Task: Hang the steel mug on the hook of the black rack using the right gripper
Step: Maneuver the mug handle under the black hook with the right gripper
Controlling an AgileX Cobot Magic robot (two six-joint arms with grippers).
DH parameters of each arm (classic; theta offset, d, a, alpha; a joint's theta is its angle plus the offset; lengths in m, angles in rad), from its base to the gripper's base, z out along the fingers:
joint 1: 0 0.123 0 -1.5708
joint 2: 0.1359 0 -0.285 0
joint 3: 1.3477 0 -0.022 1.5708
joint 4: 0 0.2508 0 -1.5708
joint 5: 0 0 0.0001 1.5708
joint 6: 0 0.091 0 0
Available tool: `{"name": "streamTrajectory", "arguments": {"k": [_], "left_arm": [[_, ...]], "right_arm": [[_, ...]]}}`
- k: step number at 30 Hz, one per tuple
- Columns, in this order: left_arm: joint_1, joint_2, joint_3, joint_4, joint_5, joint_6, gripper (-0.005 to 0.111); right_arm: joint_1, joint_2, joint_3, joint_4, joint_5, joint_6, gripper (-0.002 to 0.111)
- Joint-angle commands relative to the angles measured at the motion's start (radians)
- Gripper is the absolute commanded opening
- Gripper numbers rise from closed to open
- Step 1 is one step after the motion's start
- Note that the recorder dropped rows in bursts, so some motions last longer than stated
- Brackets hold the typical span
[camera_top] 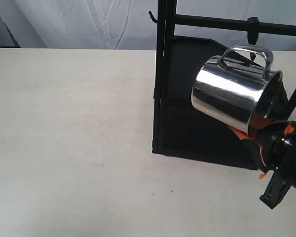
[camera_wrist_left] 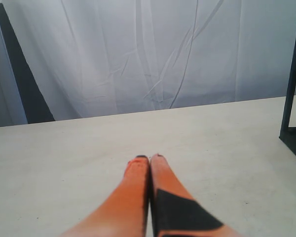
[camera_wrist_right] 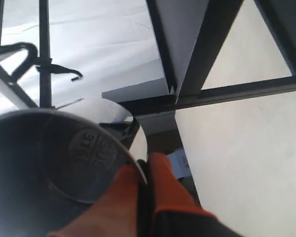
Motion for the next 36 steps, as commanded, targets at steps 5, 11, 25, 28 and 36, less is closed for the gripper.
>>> {"name": "streamTrajectory", "arguments": {"k": [5, 11, 25, 28, 36], "left_arm": [[-0.005, -0.005, 0.000, 0.001, -0.005, -0.002, 0.002], [-0.005, -0.005, 0.000, 0.001, -0.005, -0.002, 0.002], [-0.005, -0.005, 0.000, 0.001, -0.005, -0.002, 0.002], [-0.005, -0.005, 0.000, 0.001, -0.005, -0.002, 0.002], [-0.005, -0.005, 0.000, 0.001, -0.005, -0.002, 0.002]], "right_arm": [[-0.004, 0.017, -0.013, 0.231, 0.109, -0.366, -0.001], [-0.004, 0.017, -0.082, 0.590, 0.174, -0.820, -0.001], [-0.004, 0.017, -0.127, 0.720, -0.017, -0.790, -0.001], [-0.004, 0.017, -0.127, 0.663, -0.027, -0.642, -0.001], [-0.004, 0.017, -0.127, 0.657, -0.051, -0.534, -0.001]]}}
